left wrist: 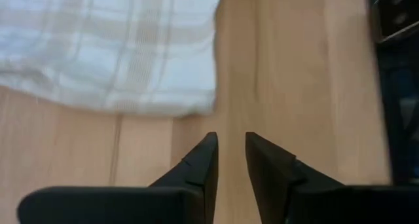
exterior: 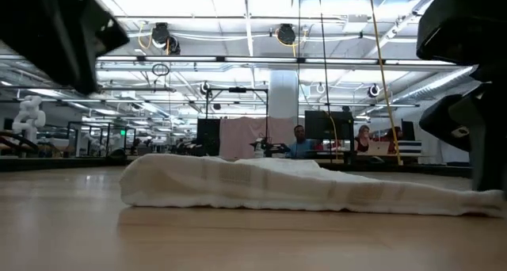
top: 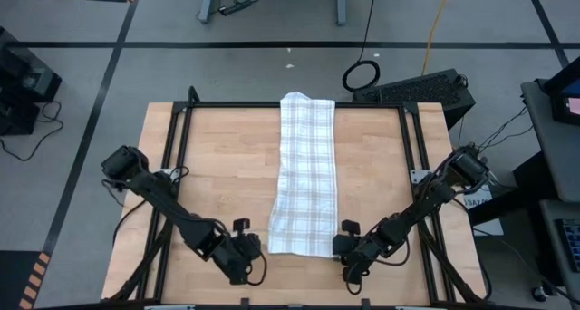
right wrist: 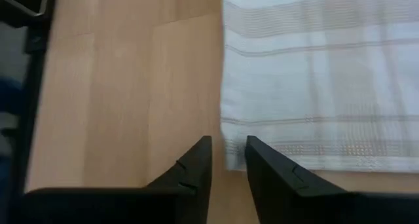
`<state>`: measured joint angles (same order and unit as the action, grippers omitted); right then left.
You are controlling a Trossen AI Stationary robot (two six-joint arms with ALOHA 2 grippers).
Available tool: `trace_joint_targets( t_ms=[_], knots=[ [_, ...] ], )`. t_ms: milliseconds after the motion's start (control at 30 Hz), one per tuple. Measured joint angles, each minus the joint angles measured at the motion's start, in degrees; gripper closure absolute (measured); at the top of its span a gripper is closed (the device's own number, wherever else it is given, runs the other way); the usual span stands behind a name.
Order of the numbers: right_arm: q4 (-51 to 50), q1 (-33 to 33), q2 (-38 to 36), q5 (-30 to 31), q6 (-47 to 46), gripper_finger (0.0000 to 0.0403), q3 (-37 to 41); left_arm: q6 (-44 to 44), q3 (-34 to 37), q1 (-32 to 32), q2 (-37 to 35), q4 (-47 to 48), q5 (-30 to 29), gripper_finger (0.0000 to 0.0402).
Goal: Roll towel into tight, uniform cylinder
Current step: Roll the white towel
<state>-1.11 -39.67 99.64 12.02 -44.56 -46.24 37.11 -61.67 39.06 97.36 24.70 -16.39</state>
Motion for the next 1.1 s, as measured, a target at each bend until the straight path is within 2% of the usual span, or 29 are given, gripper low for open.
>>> trace_joint_targets(
  t_ms=[133, 333, 533, 733, 867, 1033, 1100],
  knots=[
    [-0.3, -0.2, -2.0, -2.4, -2.1, 0.0289, 0.0, 0.0, 0.6, -0.8, 0.4, 0.3, -1.0, 0.032],
    [-1.4, -0.2, -6.3, -1.9, -5.2, 0.025, 0.0, 2.6, 0.5, -3.5, -2.0, -3.0, -2.1, 0.0311],
    [-7.4, 0.3, -14.2, -0.8, -10.5, 0.023, 0.0, -6.9, 0.4, -11.0, -3.0, -5.9, -4.2, 0.0315],
    [-12.0, 2.9, -23.3, 9.4, -22.8, 0.0237, 0.0, -16.5, 0.5, -26.6, -4.0, -4.7, 1.1, 0.0334],
    [-11.9, 4.8, -25.5, 16.9, -23.6, 0.0245, 0.0, -13.0, 0.4, -40.3, -6.7, -2.4, 5.1, 0.0336],
    [-11.8, 9.5, -24.0, 17.8, -23.0, 0.0261, 0.0, -10.4, 0.5, -58.6, -5.6, -4.5, 23.3, 0.0336],
    [-11.9, 11.6, -23.0, 17.2, -21.7, 0.0267, 0.0, -9.0, 0.5, -63.2, -4.5, -5.0, 26.2, 0.0336]
  ],
)
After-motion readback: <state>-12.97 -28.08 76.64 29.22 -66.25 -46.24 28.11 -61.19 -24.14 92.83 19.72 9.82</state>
